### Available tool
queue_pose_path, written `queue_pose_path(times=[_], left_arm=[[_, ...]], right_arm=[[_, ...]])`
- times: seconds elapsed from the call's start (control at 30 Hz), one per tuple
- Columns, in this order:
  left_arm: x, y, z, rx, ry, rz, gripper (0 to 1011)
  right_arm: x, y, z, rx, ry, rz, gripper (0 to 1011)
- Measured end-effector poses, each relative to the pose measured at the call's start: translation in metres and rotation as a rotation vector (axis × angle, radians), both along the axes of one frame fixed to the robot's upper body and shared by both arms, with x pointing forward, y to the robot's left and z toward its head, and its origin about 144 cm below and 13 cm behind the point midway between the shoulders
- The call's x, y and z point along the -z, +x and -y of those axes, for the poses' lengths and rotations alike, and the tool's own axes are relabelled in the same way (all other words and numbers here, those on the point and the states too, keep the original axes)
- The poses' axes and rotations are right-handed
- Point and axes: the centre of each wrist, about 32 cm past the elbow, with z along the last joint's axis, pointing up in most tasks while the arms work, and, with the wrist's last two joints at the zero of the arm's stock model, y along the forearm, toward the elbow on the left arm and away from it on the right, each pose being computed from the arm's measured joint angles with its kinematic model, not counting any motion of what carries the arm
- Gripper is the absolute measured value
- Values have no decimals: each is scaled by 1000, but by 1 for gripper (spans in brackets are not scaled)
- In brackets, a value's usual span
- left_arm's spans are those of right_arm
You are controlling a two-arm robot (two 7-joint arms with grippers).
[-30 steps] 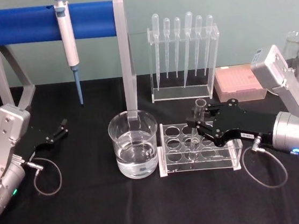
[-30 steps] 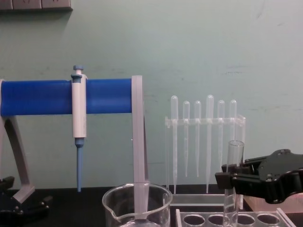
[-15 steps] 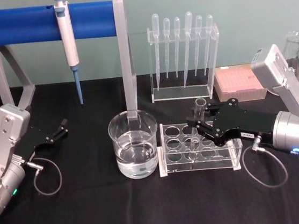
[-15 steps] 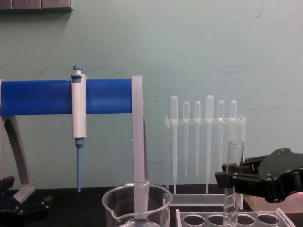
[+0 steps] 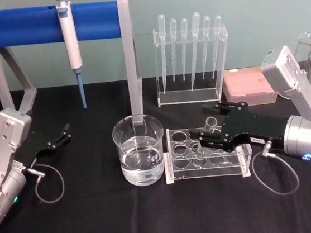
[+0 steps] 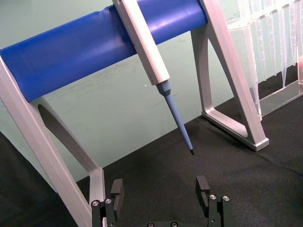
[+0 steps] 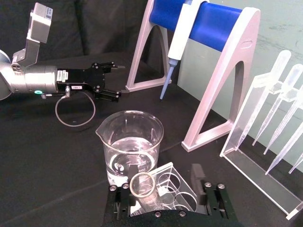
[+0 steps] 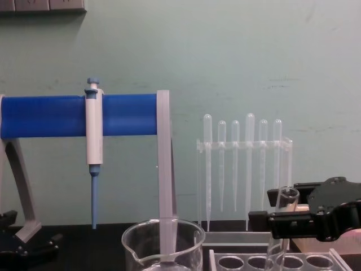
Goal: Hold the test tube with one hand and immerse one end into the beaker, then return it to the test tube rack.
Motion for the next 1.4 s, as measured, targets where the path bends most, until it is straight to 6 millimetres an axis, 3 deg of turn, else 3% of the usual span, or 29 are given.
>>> queue_pose_path(times=[0.37, 0.57, 0.73, 1.03, 1.4], left_arm=[[0, 0, 0, 0, 0, 0, 1000], [0, 0, 0, 0, 0, 0, 1000], [0, 0, 0, 0, 0, 0, 1000], [0, 0, 0, 0, 0, 0, 1000], [0, 0, 0, 0, 0, 0, 1000]], right_arm=[[-14, -5, 0, 5, 43, 55, 998], [-27, -10, 1, 35, 125, 95, 1000], [-31, -17, 2, 159, 189, 150, 1000], [-10, -25, 2, 480, 218, 195, 1002], [23, -29, -5, 718, 228, 237, 1002]])
